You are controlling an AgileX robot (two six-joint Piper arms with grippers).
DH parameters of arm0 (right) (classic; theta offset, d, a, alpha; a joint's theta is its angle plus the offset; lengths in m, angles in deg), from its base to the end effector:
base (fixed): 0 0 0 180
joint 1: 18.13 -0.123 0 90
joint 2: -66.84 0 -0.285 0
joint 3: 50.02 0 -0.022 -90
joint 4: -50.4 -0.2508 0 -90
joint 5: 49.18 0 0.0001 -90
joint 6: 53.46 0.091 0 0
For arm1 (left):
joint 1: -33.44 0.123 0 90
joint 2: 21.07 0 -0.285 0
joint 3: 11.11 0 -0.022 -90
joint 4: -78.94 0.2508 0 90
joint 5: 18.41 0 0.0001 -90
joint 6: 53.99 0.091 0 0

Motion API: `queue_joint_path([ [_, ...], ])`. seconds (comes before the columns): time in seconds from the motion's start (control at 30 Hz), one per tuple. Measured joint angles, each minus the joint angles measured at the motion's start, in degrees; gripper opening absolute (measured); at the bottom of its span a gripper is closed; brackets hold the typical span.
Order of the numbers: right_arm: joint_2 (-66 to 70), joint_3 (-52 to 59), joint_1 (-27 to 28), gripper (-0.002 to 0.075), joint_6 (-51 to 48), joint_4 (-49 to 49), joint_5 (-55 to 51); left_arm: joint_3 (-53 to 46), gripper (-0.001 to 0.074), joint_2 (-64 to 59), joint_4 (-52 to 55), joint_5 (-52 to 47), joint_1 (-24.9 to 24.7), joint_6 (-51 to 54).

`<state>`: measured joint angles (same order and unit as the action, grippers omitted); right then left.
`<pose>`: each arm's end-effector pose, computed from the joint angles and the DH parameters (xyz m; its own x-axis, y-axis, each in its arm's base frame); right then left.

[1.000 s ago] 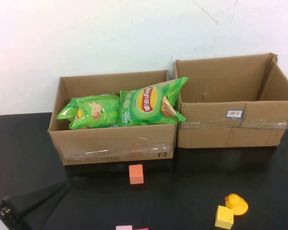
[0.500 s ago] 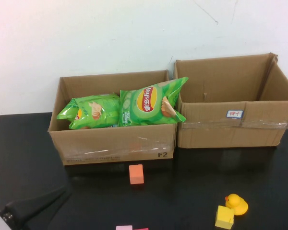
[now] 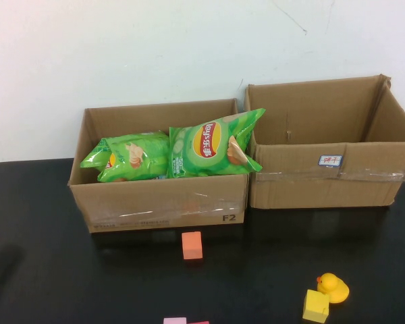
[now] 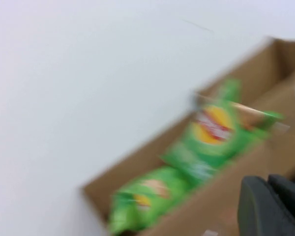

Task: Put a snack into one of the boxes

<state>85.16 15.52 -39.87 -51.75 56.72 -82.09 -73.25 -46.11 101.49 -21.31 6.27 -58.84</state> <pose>0.0555 0.0163 0.2205 -0.3951 -0.2251 -0.8906 -0.3456 0.9347 -0.0829 0.0739 -0.0359 0.2781 0.1355 0.2717 -0.9528 0.4179 0.8563 0.3036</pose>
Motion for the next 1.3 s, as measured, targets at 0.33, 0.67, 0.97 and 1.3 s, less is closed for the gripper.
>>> queue_joint_path([
  [0.33, 0.0, 0.0, 0.0, -0.0001, 0.0, 0.0, 0.1, 0.0, -0.0001, 10.6, -2.1, -0.4, 20.3, -3.1],
  [0.67, 0.0, 0.0, 0.0, -0.0001, 0.0, 0.0, 0.1, 0.0, -0.0001, 12.6, -7.2, -3.4, 28.7, -14.5],
  [0.97, 0.0, 0.0, 0.0, -0.0001, 0.0, 0.0, 0.1, -10.3, -0.0001, 14.9, -13.1, -0.1, 28.9, -10.8],
  [1.3, 0.0, 0.0, 0.0, -0.0001, 0.0, 0.0, 0.2, -16.6, 0.0, 17.8, -19.8, -4.2, 28.0, -5.7],
])
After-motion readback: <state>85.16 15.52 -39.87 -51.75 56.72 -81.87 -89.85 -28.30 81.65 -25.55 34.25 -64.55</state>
